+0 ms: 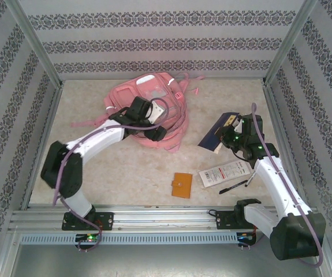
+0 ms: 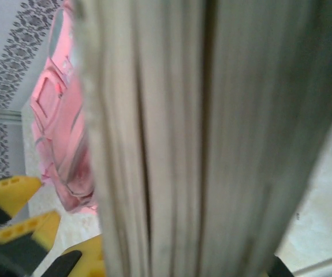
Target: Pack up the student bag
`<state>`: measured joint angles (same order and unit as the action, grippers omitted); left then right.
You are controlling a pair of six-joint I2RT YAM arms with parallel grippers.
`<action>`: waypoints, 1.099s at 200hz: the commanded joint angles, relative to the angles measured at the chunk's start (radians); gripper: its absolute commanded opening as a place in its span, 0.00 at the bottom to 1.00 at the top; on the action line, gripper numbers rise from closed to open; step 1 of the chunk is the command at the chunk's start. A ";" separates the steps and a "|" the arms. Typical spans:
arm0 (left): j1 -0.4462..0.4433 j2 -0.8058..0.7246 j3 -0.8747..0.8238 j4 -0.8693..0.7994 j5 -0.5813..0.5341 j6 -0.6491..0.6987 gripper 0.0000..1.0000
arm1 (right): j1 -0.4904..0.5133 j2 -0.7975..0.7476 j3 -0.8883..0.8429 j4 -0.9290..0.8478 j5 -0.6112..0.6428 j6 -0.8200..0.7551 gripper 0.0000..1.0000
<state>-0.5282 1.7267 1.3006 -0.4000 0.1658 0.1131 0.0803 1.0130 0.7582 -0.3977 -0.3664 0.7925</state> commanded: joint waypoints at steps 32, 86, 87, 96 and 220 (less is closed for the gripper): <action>0.002 0.270 0.219 -0.088 -0.342 0.035 0.75 | -0.004 -0.027 -0.012 -0.026 -0.036 -0.075 0.00; 0.016 0.386 0.454 -0.299 -0.232 0.010 0.00 | 0.003 0.008 -0.016 0.034 -0.356 -0.070 0.00; 0.016 0.384 0.458 -0.304 -0.226 0.008 0.00 | 0.004 0.009 -0.015 0.034 -0.365 -0.069 0.00; 0.016 0.348 0.482 -0.333 -0.171 -0.024 0.00 | 0.012 0.026 -0.006 0.045 -0.436 -0.057 0.00; 0.016 0.048 0.697 -0.404 0.087 -0.426 0.00 | 0.288 0.314 -0.006 0.678 -0.083 0.562 0.00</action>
<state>-0.5106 1.8370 1.9724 -0.8822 0.1673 -0.2207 0.3069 1.2251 0.7456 0.0051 -0.6079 1.2171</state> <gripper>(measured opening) 0.047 0.117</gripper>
